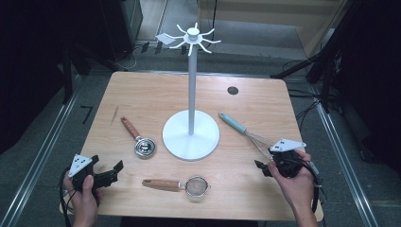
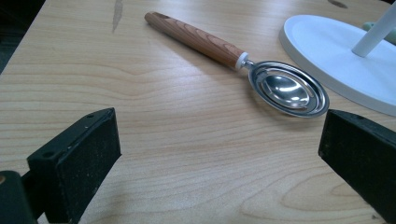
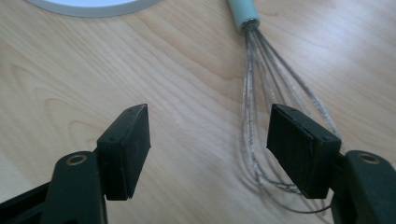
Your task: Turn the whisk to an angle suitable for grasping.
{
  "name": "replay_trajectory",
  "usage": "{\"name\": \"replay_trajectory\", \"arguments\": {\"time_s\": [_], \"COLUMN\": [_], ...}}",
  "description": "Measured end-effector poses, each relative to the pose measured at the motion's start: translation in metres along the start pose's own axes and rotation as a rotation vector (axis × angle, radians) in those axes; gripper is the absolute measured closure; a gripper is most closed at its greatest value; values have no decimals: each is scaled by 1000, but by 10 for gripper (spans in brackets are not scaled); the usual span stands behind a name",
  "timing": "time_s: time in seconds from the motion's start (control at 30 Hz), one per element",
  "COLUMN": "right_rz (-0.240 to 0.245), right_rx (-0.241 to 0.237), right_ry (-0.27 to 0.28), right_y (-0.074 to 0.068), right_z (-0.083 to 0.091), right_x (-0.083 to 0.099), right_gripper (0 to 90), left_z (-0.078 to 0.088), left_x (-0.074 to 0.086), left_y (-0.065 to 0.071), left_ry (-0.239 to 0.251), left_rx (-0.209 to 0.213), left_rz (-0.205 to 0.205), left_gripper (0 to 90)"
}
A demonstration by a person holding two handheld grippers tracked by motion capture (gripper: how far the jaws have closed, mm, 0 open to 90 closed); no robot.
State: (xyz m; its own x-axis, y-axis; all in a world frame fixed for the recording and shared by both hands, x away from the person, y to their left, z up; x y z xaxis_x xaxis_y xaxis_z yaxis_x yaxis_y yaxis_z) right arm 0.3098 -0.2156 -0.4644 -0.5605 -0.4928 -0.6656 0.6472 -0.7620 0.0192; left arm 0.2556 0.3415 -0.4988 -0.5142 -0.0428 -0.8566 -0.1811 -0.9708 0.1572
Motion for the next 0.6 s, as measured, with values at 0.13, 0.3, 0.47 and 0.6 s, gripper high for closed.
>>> {"name": "replay_trajectory", "arguments": {"time_s": [0.13, 0.3, 0.47, 0.6], "right_rz": [49, 20, 46, 72], "right_rx": [48, -53, -97, -77], "right_ry": [-19, -68, -100, -132], "right_y": [1, -1, 1, 4], "right_z": [-7, -12, -16, -19], "right_x": [-7, -20, -39, -52], "right_gripper": [319, 367, 320, 299], "left_z": [0, -1, -1, 0], "left_x": [0, 0, 0, 0], "left_y": [1, 1, 1, 2], "left_ry": [-2, -9, -10, -6], "left_rx": [8, 6, 2, 3], "left_rz": [0, -3, -8, -9], "left_gripper": [0, 0, 0, 0]}}
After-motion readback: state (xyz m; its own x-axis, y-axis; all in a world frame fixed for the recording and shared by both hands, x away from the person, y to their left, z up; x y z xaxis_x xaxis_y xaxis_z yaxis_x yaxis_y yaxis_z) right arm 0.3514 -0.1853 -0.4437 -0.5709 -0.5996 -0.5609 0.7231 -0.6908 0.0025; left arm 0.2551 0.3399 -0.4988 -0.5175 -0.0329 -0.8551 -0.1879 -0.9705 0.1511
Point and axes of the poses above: each handheld gripper's, and its own axes: z roughly backward along the jaws, x roughly out of its underside, y roughly to its right, the point moved 3 cm from there along -z, roughly forward along the jaws, and after that the axes turned 2 degrees about -x, right-handed, at the moved point
